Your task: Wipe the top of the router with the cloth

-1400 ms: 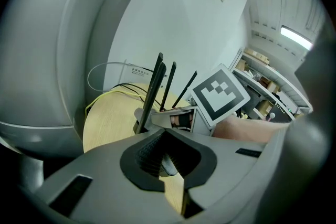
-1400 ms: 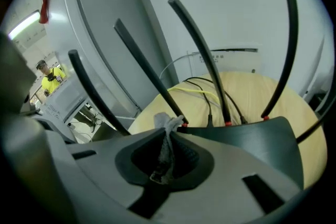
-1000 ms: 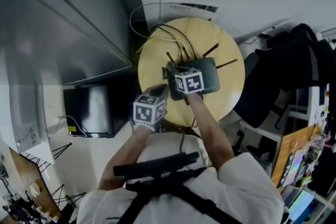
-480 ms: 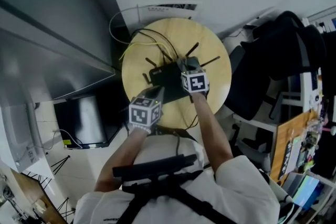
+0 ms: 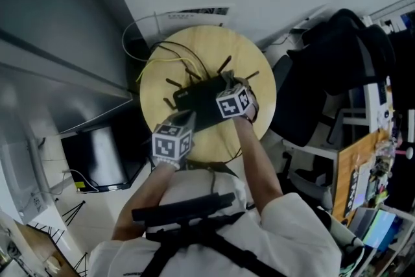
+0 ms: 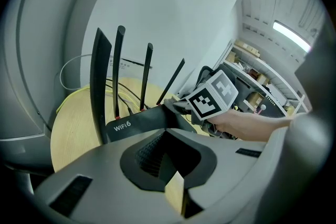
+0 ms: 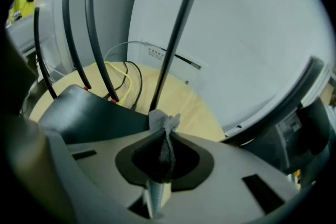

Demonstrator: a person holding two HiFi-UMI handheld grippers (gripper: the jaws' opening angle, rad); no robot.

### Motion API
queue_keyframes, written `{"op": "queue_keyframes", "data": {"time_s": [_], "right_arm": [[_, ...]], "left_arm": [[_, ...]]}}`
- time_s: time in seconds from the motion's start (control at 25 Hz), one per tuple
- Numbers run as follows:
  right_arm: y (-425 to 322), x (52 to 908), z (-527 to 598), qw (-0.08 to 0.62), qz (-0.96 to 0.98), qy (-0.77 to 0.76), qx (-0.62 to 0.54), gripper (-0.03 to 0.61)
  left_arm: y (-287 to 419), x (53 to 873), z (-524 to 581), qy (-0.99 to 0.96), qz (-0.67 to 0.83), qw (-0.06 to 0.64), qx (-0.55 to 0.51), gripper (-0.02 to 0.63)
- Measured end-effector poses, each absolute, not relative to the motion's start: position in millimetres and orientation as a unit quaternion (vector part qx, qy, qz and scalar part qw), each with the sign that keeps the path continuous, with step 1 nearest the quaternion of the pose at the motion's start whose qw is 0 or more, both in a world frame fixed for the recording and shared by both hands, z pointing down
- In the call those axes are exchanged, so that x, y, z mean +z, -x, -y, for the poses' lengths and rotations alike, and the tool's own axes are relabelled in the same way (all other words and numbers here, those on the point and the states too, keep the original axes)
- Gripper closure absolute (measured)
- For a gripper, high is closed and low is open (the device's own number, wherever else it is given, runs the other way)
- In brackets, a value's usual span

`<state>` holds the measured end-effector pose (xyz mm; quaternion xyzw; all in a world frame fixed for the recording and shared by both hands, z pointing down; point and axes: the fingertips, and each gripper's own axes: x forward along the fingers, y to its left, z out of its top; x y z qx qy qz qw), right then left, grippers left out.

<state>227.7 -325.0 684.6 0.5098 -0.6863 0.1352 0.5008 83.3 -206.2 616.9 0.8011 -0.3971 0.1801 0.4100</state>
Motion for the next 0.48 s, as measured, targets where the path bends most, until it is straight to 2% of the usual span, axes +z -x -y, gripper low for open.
{"op": "queue_keyframes", "data": {"time_s": [0.24, 0.48], "right_arm": [[-234, 680, 320, 0.522, 0.672, -0.516, 0.095, 0.54], [-223, 695, 303, 0.478, 0.699, -0.497, 0.187, 0.541]], "left_arm": [[-83, 617, 206, -0.801, 0.397, 0.409, 0.182, 0.623], [-76, 622, 199, -0.794, 0.403, 0.418, 0.18, 0.623]]}}
